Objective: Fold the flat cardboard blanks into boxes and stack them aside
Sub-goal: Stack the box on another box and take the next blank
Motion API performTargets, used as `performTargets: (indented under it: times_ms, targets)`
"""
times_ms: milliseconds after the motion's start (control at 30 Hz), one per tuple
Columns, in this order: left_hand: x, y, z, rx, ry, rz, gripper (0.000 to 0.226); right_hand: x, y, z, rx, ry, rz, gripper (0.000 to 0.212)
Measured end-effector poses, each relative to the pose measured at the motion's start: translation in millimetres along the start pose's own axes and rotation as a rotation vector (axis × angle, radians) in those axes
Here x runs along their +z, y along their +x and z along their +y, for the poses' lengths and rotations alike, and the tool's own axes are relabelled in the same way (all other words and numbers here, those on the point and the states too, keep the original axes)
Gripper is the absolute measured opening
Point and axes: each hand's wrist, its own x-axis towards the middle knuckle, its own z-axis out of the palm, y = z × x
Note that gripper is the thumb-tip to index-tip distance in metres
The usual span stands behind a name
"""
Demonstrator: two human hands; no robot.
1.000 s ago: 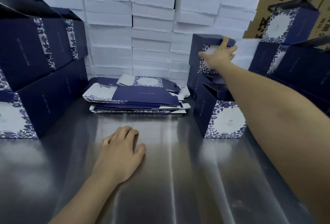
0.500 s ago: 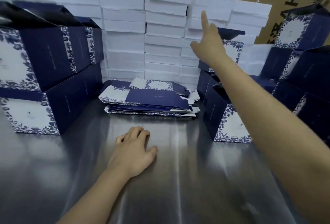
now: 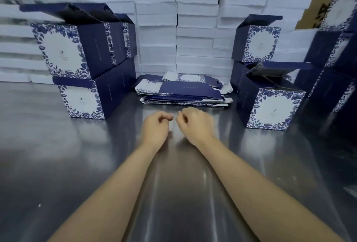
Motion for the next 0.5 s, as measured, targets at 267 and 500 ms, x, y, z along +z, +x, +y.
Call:
performTargets:
  times_ms: [267,500]
  targets:
    - [7.5,17.6,-2.8,-0.082,-0.015,0.051,0.029,30.9,59.6,46.6,0.050,-0.067,-0.135,0.043]
    - [12.0,22.2,-5.6,-0.051,-0.003,0.055,0.032,41.5,83.7,63.5,0.024,-0.052,-0.245,0.047]
